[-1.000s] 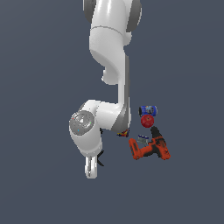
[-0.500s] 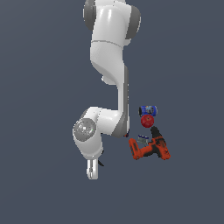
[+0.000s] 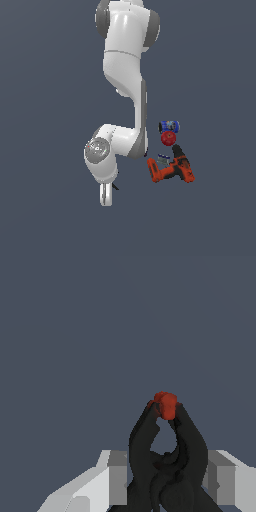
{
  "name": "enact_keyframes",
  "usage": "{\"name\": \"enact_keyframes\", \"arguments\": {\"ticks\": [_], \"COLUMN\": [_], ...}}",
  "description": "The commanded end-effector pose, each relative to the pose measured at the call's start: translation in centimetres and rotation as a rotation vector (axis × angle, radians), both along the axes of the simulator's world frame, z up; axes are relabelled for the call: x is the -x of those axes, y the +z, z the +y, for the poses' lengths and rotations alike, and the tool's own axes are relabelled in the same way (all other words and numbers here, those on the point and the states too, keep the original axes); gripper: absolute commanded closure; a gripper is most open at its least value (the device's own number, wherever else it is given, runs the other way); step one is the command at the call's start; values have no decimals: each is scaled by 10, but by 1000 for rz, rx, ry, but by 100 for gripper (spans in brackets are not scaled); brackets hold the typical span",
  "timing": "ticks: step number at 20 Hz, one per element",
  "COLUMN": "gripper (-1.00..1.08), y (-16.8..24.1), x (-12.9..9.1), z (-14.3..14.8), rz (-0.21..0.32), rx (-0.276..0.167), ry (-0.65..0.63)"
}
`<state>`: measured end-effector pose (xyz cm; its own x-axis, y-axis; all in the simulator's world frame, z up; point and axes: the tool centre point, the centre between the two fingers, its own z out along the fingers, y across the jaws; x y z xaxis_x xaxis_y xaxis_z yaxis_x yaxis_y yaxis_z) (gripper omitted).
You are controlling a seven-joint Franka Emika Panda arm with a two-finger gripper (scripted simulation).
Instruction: Pick up a designated object from a clutter of objects.
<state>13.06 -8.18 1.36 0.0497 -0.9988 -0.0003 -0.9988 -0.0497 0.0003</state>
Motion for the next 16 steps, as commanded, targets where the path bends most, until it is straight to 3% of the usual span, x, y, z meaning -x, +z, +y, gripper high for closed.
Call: {"name": "enact_keyframes", "arguments": {"ticks": [1,16], "gripper": [108,108], "y": [0,16], "x": [0,11], "z": [0,-3], "rz": [0,0], "rx": [0,0], "ry": [0,0]}}
